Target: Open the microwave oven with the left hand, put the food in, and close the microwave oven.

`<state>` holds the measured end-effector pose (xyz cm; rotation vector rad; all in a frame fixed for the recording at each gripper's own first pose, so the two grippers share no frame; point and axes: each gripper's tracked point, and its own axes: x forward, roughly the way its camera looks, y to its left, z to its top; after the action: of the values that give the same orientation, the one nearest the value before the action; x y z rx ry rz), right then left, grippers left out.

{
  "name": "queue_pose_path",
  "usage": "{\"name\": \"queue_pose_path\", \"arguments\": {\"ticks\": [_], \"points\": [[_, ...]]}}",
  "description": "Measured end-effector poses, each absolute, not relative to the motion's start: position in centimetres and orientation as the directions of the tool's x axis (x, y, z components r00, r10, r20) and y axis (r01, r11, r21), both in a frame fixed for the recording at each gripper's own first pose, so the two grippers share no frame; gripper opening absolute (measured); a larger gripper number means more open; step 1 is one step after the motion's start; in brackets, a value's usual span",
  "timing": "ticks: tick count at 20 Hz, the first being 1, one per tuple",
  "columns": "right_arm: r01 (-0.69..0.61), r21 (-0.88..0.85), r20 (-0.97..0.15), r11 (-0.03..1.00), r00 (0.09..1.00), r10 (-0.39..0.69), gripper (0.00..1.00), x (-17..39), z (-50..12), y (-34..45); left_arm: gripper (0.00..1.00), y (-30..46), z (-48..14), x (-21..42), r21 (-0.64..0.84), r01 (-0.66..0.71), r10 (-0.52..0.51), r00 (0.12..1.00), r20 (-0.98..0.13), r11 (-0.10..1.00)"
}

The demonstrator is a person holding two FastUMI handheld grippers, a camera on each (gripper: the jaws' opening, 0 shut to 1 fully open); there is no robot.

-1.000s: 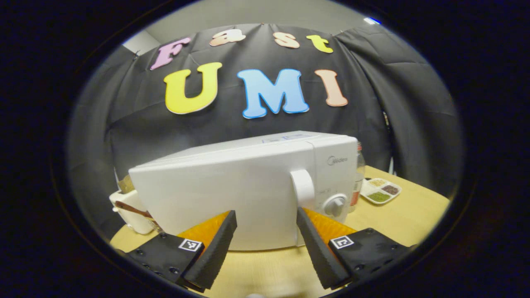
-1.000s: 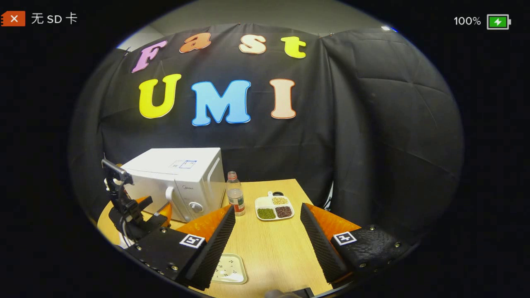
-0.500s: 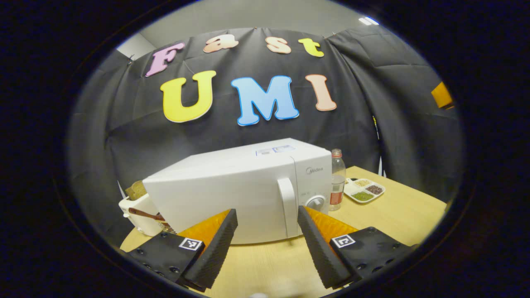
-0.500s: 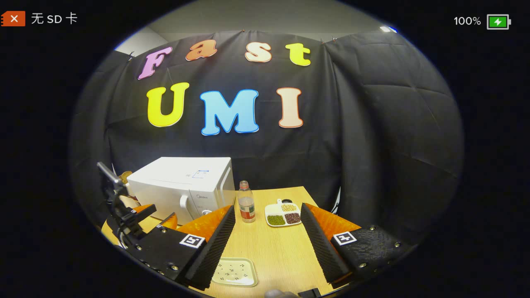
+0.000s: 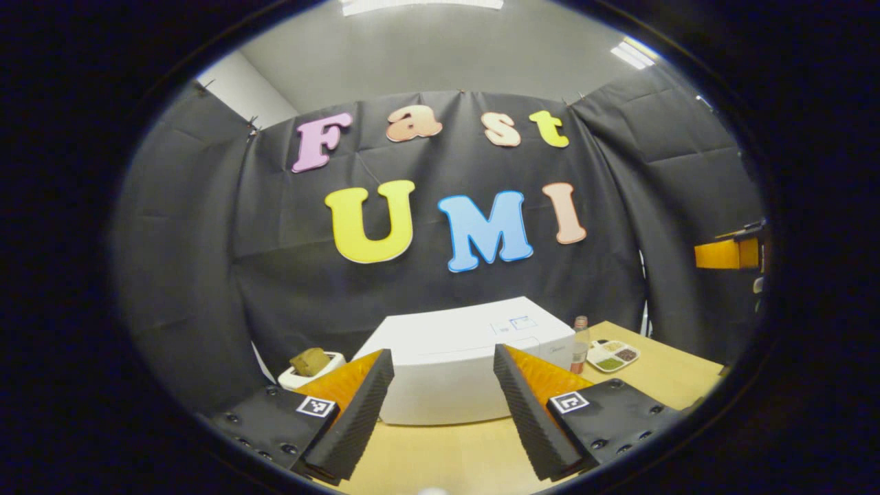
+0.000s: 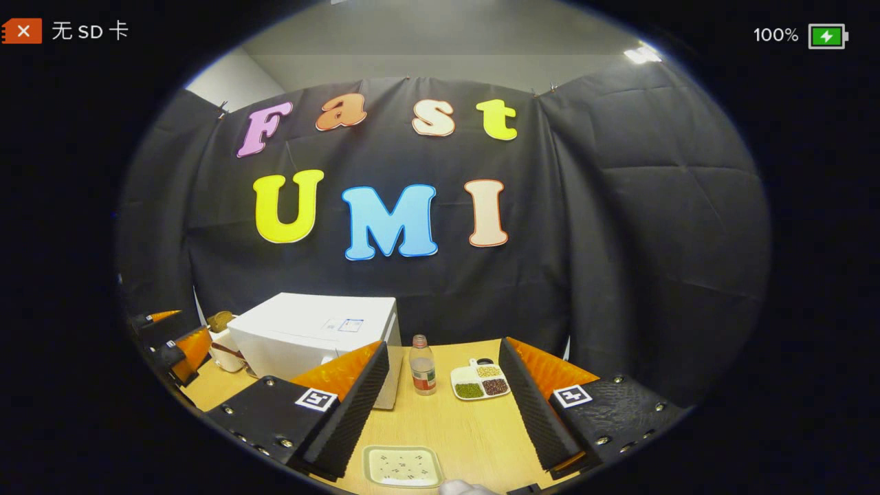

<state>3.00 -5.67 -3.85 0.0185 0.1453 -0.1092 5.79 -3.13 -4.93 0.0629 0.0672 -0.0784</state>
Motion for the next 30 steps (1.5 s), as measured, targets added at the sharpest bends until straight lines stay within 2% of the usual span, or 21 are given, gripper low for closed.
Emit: {"name": "queue_pose_path", "arguments": {"ticks": [6, 12, 19, 20, 21, 27, 28, 30], "points": [[0.121, 0.043, -0.074, 0.992, 0.99, -0.118, 0.98, 2.5, -1.5, -4.7, 1.0, 0.7, 0.3, 3.2, 0.053, 0.047, -0.047, 0.999, -0.008, 0.997], [0.095, -0.013, -0.021, 0.995, 0.995, -0.095, 0.98, 1.9, 0.0, -2.9, 1.0, 1.0, 1.1, 1.8, 0.041, 0.048, -0.047, 0.999, -0.009, 0.998], [0.063, -0.017, -0.028, 0.998, 0.998, -0.063, 0.98, 2.1, 0.2, -1.5, 1.0, 1.4, 1.8, 2.6, -0.067, 0.034, -0.036, 0.999, -0.018, 0.997], [0.062, -0.012, -0.027, 0.998, 0.998, -0.062, 0.98, 2.1, 0.3, -1.5, 1.0, 1.4, 2.1, 2.7, -0.067, 0.029, -0.03, 0.999, -0.012, 0.997], [0.064, -0.011, -0.028, 0.998, 0.998, -0.064, 0.98, 2.3, 0.3, -1.6, 0.94, 1.4, 2.4, 2.9, -0.06, 0.028, -0.028, 1.0, -0.006, 0.998], [0.071, -0.008, -0.028, 0.997, 0.997, -0.072, 0.98, 2.5, 0.2, -1.5, 0.99, 0.6, 2.5, 3.5, -0.06, 0.048, -0.048, 0.999, 0.008, 0.997], [0.071, -0.009, -0.029, 0.997, 0.997, -0.071, 0.98, 2.6, 0.1, -1.5, 0.94, 0.6, 2.4, 3.4, -0.058, 0.048, -0.047, 0.999, 0.008, 0.997], [0.071, -0.007, -0.026, 0.997, 0.997, -0.071, 0.98, 2.6, 0.3, -1.5, 0.94, 0.9, 2.9, 3.4, -0.046, 0.043, -0.042, 0.999, 0.02, 0.998]]}}
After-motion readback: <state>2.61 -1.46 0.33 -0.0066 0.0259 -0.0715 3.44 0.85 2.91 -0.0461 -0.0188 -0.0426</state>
